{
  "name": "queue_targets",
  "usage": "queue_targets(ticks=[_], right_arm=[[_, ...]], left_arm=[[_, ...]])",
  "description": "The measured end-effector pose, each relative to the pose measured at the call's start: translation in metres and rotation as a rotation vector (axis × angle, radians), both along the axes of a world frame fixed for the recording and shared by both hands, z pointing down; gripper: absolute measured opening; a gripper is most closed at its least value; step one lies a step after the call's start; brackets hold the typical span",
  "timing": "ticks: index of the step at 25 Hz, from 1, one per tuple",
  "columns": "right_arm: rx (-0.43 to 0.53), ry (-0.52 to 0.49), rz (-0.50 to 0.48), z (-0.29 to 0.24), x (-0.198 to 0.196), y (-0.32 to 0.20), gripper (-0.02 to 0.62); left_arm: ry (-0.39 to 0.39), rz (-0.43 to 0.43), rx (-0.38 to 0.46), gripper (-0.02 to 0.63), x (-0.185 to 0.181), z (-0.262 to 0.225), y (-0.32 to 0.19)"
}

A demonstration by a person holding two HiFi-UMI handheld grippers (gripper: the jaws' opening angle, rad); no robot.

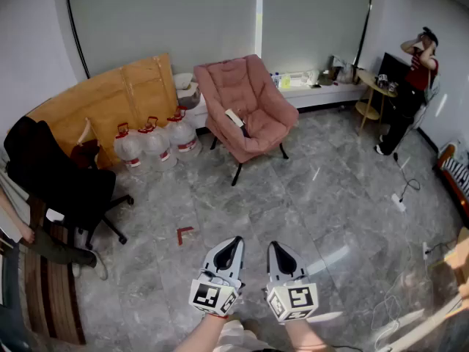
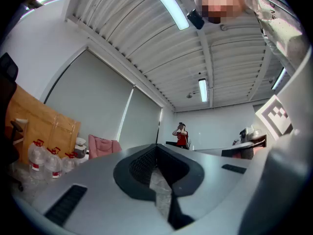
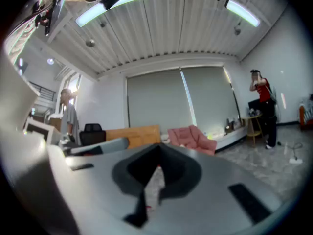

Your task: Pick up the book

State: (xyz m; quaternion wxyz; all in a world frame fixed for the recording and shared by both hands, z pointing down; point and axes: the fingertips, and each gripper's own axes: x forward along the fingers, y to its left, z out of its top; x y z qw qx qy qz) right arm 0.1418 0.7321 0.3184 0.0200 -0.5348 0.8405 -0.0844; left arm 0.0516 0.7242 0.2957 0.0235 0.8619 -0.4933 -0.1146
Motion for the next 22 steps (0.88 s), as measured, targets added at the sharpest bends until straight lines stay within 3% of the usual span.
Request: queue_targets(ticks=[5, 14, 22], right_arm=[[0.066, 0.020, -0.014, -0.010, 0.008, -0.006, 0.012], [0.062, 0.011, -0.002, -0.006, 0.010, -0.005, 0.012], [0.085, 0.010, -0.028, -0.006, 0.002, -0.002, 0.013]], left_arm=[[0.018, -0.047, -0.008, 0.015, -0.007, 0.006, -0.010], [0.022, -0.053, -0.046, 0.015, -0.005, 0.020, -0.007], [0.031, -0.037, -0.029, 0.015, -0.001, 0.019, -0.008]])
